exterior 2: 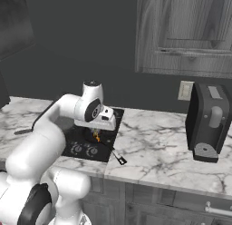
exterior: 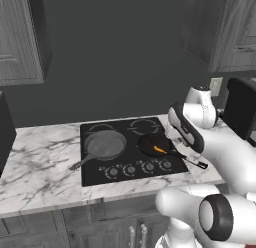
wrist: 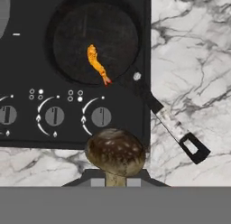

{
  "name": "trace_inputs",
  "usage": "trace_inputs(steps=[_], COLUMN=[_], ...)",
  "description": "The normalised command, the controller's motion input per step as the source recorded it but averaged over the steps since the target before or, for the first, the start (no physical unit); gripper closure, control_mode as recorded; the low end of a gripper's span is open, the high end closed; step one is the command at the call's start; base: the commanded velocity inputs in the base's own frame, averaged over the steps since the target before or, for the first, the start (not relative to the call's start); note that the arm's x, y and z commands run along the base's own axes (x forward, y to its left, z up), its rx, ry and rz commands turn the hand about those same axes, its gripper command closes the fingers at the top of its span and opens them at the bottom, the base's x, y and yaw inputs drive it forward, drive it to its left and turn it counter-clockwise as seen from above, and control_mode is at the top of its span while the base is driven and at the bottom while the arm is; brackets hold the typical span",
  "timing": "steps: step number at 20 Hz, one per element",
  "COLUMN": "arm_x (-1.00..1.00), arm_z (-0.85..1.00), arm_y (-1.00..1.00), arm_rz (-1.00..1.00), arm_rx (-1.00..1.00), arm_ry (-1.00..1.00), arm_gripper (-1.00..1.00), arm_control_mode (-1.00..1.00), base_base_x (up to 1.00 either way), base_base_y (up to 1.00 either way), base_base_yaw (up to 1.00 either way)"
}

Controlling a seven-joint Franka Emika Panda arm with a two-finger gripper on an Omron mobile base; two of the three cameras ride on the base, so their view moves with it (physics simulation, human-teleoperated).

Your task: Place both pans onto different burners. Then place the mushroom and the shrimp on different pans.

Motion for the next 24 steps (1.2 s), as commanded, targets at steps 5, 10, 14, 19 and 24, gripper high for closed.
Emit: trace_inputs(steps=[5, 10, 14, 19, 24], arm_x=[0.17, 0.28, 0.24, 0.22, 0.32], arm_z=[0.13, 0.04, 0.00, 0.00, -0.02], arm_y=[0.63, 0.62, 0.53, 0.51, 0.49], arm_rz=[0.18, 0.17, 0.16, 0.03, 0.00], arm_rx=[0.00, 0.00, 0.00, 0.00, 0.00], arm_ry=[0.06, 0.05, 0.03, 0.00, 0.00], arm_gripper=[1.00, 1.00, 1.00, 1.00, 1.00], arm_control_mode=[-1.00, -1.00, -1.00, -1.00, -1.00], base_base_x=[0.00, 0.00, 0.00, 0.00, 0.00], base_base_y=[0.00, 0.00, 0.00, 0.00, 0.00], base_base_yaw=[0.00, 0.00, 0.00, 0.00, 0.00])
